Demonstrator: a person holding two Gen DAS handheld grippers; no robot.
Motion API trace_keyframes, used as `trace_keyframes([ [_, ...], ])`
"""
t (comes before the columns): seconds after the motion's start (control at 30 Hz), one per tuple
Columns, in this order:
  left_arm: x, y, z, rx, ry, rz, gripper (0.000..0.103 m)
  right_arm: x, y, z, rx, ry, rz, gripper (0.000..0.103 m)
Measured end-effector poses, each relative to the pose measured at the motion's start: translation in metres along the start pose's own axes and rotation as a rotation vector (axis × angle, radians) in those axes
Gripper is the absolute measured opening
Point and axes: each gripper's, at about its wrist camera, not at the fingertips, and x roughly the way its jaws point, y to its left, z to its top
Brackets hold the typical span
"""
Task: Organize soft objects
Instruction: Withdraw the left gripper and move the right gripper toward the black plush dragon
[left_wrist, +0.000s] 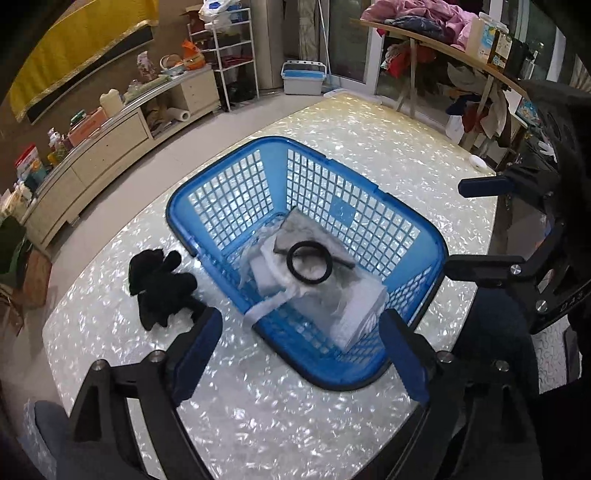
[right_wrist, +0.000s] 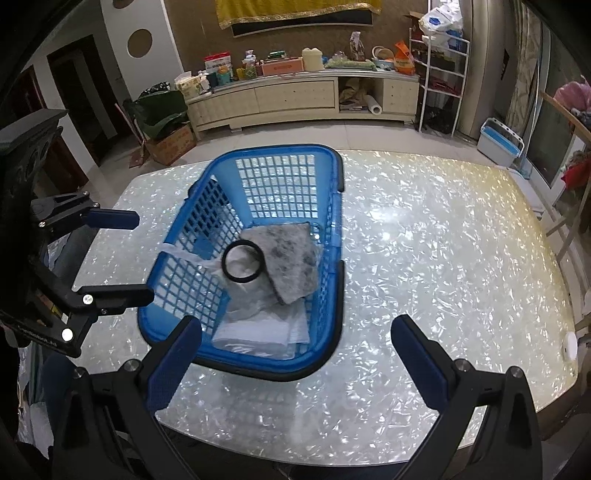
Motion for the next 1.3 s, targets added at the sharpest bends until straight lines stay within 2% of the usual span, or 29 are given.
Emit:
trace_keyframes([
  [0.4,-0.039,0.019,-0.030,-0.071,-0.046,0.035,0.086,0.002,0.030,0.004,-0.062,-0.003,0.008,0.103],
  [0.77,-0.071,0.062,-0.070,-0.189,-0.089,0.078,0.086,0.023,0.070,0.016,-0.121,0.034,0.015,0.103],
  [0.97,-0.078,0.083,-0.090,-0.247,-0.085,0.131,0.086,0.038,0.095,0.026,-0.144,0.044,0.021,0.103],
  [1.3,-0.078,0.112,-0.113,-0.328,-0.091,0.115,0.086,0.056,0.138,0.036,-0.215,0.052,0.013,0.103],
])
